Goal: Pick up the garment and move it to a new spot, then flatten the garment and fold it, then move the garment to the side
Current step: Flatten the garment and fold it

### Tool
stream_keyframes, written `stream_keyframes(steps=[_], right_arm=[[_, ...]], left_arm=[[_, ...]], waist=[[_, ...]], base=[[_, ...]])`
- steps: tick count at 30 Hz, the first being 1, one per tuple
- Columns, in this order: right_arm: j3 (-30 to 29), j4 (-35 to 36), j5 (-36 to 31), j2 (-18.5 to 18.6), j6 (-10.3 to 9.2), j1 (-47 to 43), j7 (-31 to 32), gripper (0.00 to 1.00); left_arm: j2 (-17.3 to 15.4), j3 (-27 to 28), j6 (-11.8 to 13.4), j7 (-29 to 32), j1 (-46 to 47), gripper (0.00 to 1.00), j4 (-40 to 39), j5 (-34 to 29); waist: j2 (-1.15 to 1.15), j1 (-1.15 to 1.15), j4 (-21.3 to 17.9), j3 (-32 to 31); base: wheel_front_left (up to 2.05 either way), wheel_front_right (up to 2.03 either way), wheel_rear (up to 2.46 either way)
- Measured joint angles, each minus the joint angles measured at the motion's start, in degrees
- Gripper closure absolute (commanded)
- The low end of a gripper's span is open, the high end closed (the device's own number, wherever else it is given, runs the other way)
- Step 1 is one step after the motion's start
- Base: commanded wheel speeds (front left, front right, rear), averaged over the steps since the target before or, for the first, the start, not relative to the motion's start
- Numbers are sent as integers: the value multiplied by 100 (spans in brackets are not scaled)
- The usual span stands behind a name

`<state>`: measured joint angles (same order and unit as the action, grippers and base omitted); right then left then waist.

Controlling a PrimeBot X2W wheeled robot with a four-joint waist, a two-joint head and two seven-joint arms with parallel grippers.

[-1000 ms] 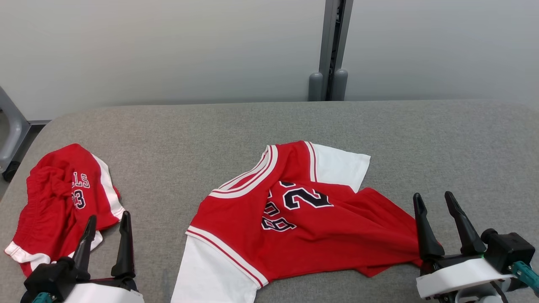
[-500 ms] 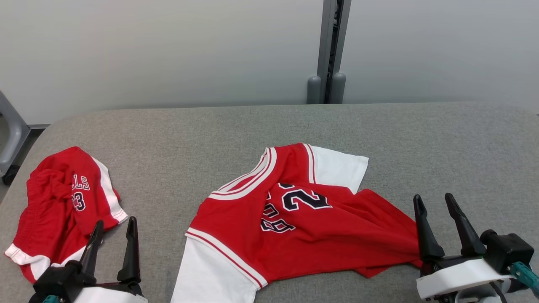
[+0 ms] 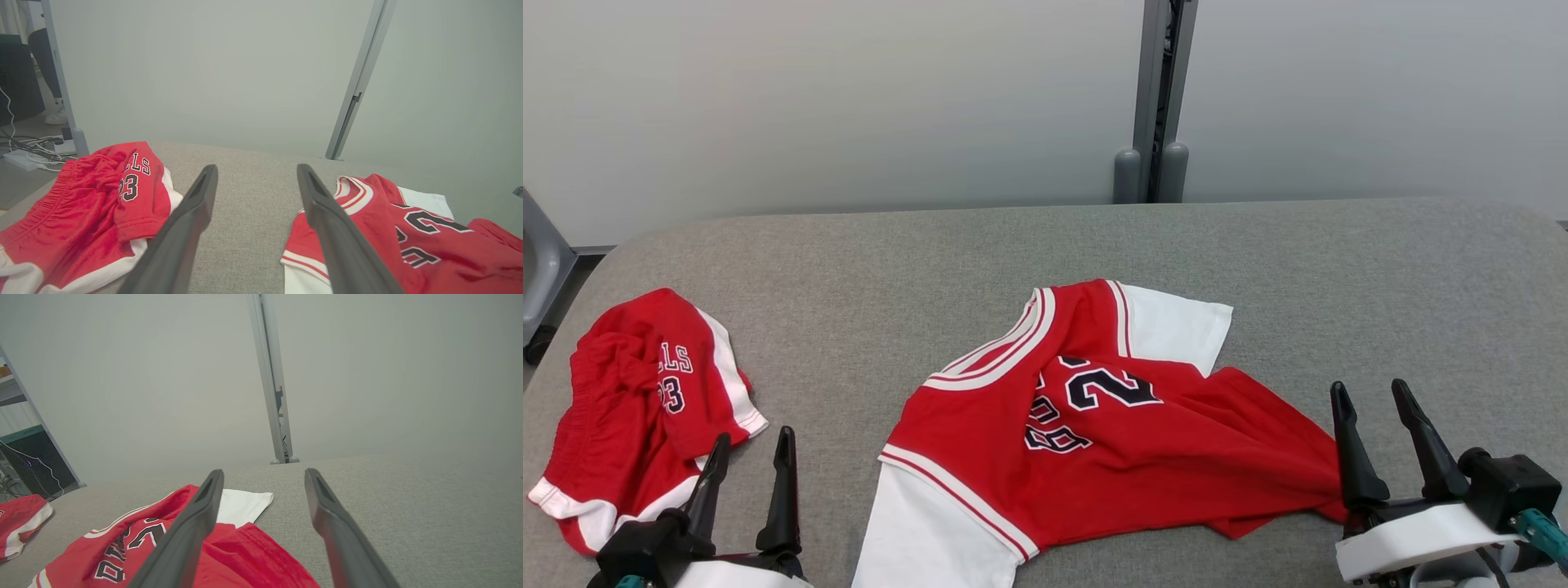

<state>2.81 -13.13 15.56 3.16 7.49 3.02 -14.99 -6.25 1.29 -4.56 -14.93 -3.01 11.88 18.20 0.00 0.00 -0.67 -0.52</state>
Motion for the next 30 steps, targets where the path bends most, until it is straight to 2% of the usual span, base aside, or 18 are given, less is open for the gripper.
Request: stream_keyframes(steps=[5,10,14,17,23,30], right_arm=[[-43,-8,2,-1,0,0,-1,0],[-347,-116,63,126,0,9,158,0],[-404,-241,205,315,0,1,578,0],[-40,-275,620,662,0,-96,1328,0],[226,-261,1160,1146,0,-358,2067,0],[482,-467,1470,1235,0,-338,2505,0]], left_arm=[[25,14,-43,0,0,0,40,-42],[29,-134,-96,134,-2,0,261,-9],[23,-271,-130,390,-7,0,433,19],[30,-449,-154,684,-26,0,595,108],[-1,-549,-192,884,-29,0,683,201],[-34,-616,-200,1106,19,0,765,311]], waist=[[0,0,-11,-12],[0,0,-26,-19],[0,0,-30,-12],[0,0,-49,7],[0,0,-35,56],[0,0,-25,191]], base=[[0,0,0],[0,0,0],[0,0,0],[0,0,0],[0,0,0],[0,0,0]])
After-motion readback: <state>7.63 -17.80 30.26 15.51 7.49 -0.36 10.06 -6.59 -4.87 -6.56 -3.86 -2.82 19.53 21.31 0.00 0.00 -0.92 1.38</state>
